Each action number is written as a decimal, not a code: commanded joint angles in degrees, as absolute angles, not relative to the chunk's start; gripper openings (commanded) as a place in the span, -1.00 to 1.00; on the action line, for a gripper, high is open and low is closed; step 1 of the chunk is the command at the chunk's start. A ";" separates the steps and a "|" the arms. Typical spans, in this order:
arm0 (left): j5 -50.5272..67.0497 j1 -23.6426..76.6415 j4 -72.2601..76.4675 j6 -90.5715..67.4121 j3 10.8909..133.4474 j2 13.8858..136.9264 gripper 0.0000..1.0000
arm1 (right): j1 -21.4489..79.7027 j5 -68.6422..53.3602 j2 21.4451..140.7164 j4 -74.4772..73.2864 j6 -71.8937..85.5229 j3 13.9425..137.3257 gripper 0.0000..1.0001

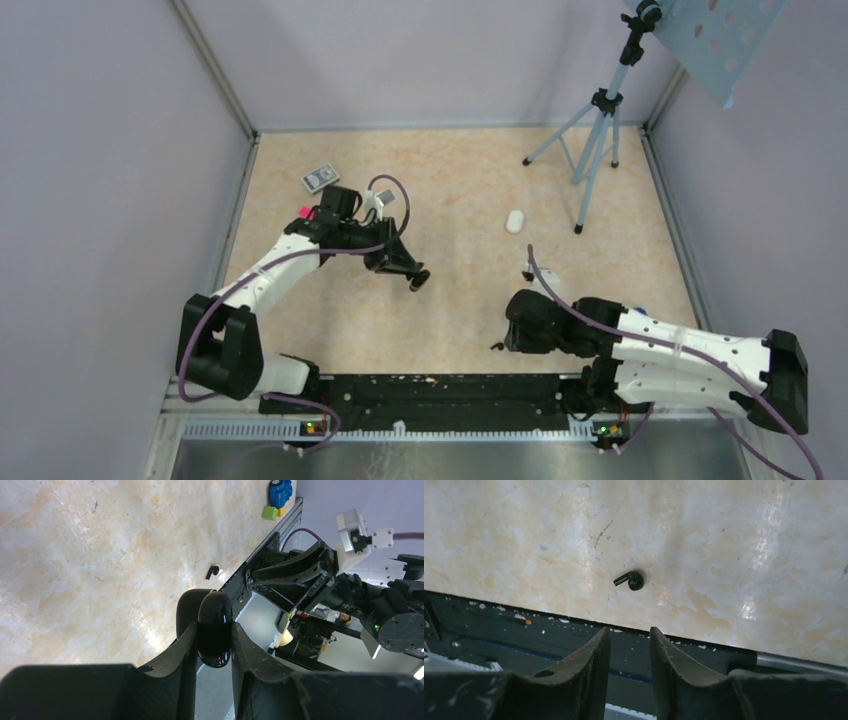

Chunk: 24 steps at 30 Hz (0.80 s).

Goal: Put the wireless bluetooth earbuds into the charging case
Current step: Pick up the left earbud from the corner of the board.

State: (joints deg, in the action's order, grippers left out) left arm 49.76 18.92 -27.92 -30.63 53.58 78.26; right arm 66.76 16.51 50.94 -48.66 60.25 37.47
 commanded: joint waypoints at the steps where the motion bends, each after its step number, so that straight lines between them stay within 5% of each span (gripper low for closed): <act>1: 49.91 19.16 -24.30 -31.33 52.58 76.18 -1.00 | 67.53 18.55 49.73 -47.78 80.75 35.17 -0.33; 9: 51.24 19.46 -22.94 -31.26 52.60 76.55 -1.00 | 67.52 15.87 53.53 -39.05 98.50 30.20 -0.34; 24: 53.36 19.47 -22.34 -29.27 52.47 76.97 -1.00 | 65.02 16.89 60.96 -36.96 101.81 28.80 -0.32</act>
State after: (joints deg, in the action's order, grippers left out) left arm 51.27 19.25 -24.86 -30.79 52.82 78.22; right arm 66.46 16.03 61.25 -39.46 100.68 29.82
